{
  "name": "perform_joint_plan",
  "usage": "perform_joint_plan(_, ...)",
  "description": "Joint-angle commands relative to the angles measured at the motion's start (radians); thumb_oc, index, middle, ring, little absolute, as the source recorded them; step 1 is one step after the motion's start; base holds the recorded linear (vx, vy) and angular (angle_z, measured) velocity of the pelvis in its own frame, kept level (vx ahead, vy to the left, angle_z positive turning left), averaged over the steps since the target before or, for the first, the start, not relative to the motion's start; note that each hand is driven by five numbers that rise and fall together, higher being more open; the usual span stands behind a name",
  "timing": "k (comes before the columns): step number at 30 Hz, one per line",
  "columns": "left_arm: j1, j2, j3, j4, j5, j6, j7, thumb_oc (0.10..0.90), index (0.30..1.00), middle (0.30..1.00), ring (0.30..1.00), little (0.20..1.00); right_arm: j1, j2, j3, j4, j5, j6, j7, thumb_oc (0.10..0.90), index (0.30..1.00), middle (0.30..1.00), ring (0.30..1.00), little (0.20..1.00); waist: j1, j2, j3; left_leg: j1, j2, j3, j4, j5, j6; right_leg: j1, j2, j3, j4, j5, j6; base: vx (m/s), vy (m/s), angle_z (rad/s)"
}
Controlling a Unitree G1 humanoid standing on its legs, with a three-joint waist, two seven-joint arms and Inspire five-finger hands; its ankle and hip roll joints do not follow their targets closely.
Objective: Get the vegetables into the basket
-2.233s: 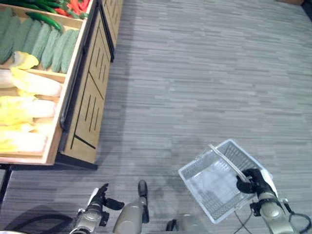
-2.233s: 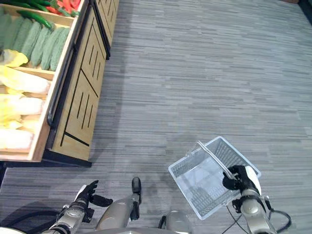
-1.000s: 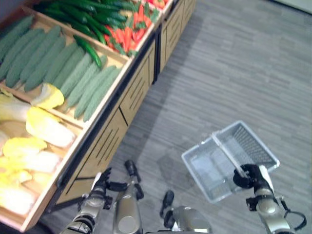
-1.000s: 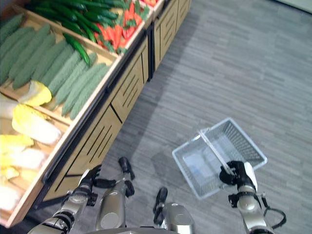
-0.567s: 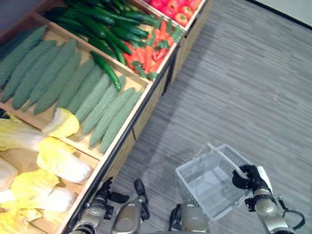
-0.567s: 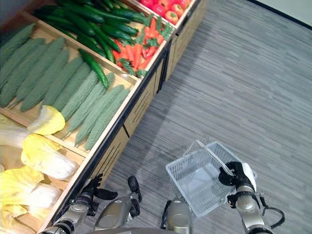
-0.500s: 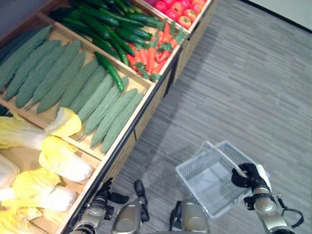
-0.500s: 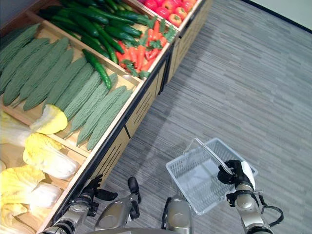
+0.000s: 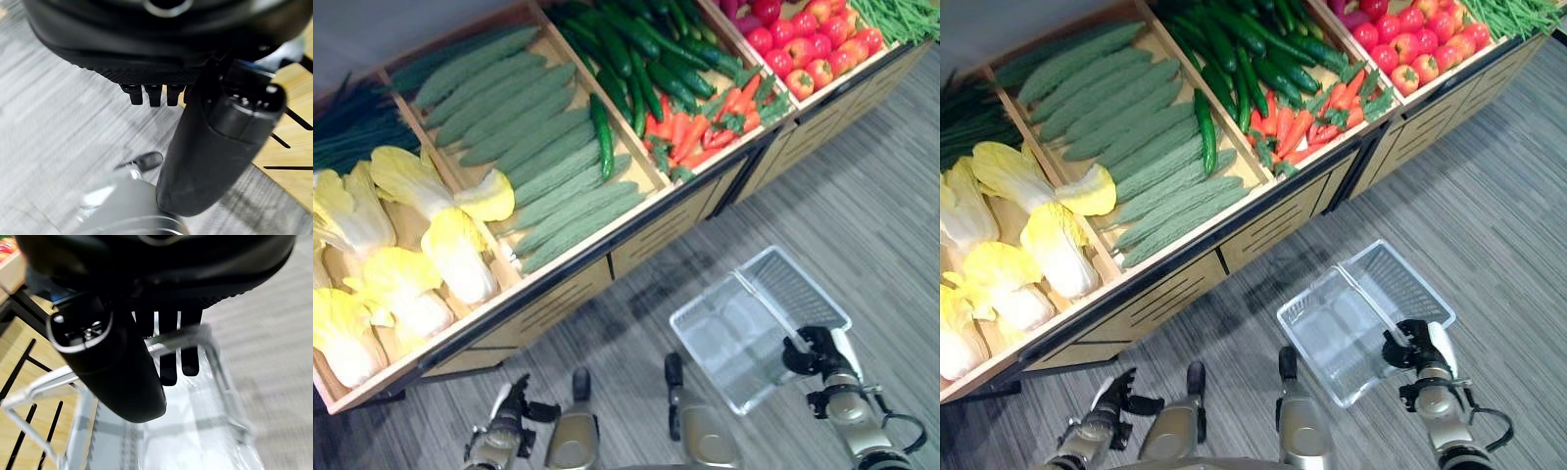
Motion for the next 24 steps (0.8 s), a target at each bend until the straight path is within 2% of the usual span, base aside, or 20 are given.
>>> perform_joint_plan(1, -0.009, 0.042, 0.006, 0.004, -0.015, -0.005, 0.018, 0.900, 1.000, 1.000, 1.000, 1.000, 0.008, -0.089, -0.067, -0.074, 0.043, -0.068, -0.058, 0.400, 0.300, 0.300, 0.300, 0.300, 0.000, -0.063, -0.037, -0.013, -0.022, 0.022, 0.082, -0.069, -0.013, -0.015, -0.086, 0.030, 0.041, 0.015, 0.094, 0.03, -0.200, 0.29)
perform_joint_plan(5, -0.012, 0.031, 0.005, 0.005, -0.010, -0.001, 0.018, 0.900, 1.000, 1.000, 1.000, 1.000, 0.035, -0.089, -0.078, -0.055, 0.055, -0.063, -0.064, 0.400, 0.300, 0.300, 0.300, 0.300, -0.034, -0.060, -0.045, 0.006, 0.041, 0.264, 0.139, -0.060, -0.009, 0.007, -0.104, -0.040, 0.031, 0.007, 0.072, -0.02, -0.111, 0.89)
perform_joint_plan(6, -0.014, 0.029, 0.001, 0.005, -0.004, 0.000, 0.020, 0.900, 1.000, 1.000, 1.000, 1.000, 0.044, -0.084, -0.081, -0.053, 0.056, -0.060, -0.067, 0.400, 0.300, 0.300, 0.300, 0.300, -0.039, -0.054, -0.050, 0.014, 0.054, 0.292, 0.152, -0.064, -0.013, 0.006, -0.103, -0.054, 0.028, 0.004, 0.069, 0.00, -0.079, 0.34)
perform_joint_plan(8, -0.017, 0.029, -0.003, 0.019, 0.008, -0.001, 0.026, 0.900, 1.000, 1.000, 1.000, 1.000, 0.046, -0.075, -0.077, -0.019, 0.060, -0.054, -0.067, 0.400, 0.300, 0.300, 0.300, 0.300, -0.034, -0.042, -0.066, 0.022, 0.040, 0.266, 0.102, -0.062, -0.018, 0.015, -0.101, -0.071, 0.016, 0.003, 0.077, 0.04, -0.014, 0.59)
perform_joint_plan(12, -0.011, 0.030, -0.006, 0.044, 0.021, 0.005, 0.024, 0.900, 1.000, 1.000, 1.000, 1.000, 0.041, -0.057, -0.080, 0.039, 0.076, -0.051, -0.072, 0.400, 0.300, 0.300, 0.300, 0.300, -0.021, -0.022, -0.073, 0.041, 0.031, 0.241, -0.026, -0.014, -0.023, 0.012, -0.114, -0.104, 0.016, 0.009, 0.091, 0.02, 0.078, 0.33)
perform_joint_plan(21, -0.015, 0.047, 0.012, 0.075, 0.012, 0.001, 0.035, 0.900, 1.000, 1.000, 1.000, 1.000, 0.005, -0.021, -0.057, 0.134, 0.083, -0.047, -0.082, 0.400, 0.300, 0.300, 0.300, 0.300, -0.004, -0.040, -0.053, 0.046, -0.011, 0.203, -0.071, -0.019, -0.007, 0.010, -0.158, -0.107, 0.004, 0.046, 0.117, 0.00, 0.127, 0.24)
perform_joint_plan(22, -0.013, 0.048, 0.031, 0.086, -0.004, 0.003, 0.044, 0.900, 1.000, 1.000, 1.000, 1.000, 0.002, -0.016, -0.053, 0.146, 0.080, -0.046, -0.084, 0.400, 0.300, 0.300, 0.300, 0.300, 0.000, -0.044, -0.054, 0.046, -0.014, 0.202, -0.074, -0.020, -0.006, 0.011, -0.161, -0.109, -0.004, 0.052, 0.119, 0.02, 0.071, 0.00)
perform_joint_plan(23, -0.005, 0.047, 0.108, 0.111, -0.076, 0.005, 0.069, 0.900, 1.000, 1.000, 1.000, 1.000, -0.011, -0.001, -0.044, 0.207, 0.074, -0.045, -0.096, 0.400, 0.300, 0.300, 0.300, 0.300, 0.013, -0.050, -0.055, 0.056, -0.020, 0.201, -0.086, -0.021, -0.006, 0.024, -0.166, -0.113, -0.028, 0.068, 0.127, 0.02, 0.071, 0.02)
perform_joint_plan(24, -0.005, 0.047, 0.108, 0.111, -0.076, 0.005, 0.069, 0.900, 1.000, 1.000, 1.000, 1.000, -0.012, -0.001, -0.044, 0.207, 0.075, -0.045, -0.096, 0.400, 0.300, 0.300, 0.300, 0.300, 0.012, -0.051, -0.057, 0.053, -0.021, 0.201, -0.086, -0.019, -0.006, 0.022, -0.167, -0.113, -0.029, 0.070, 0.127, 0.02, 0.051, 0.01)
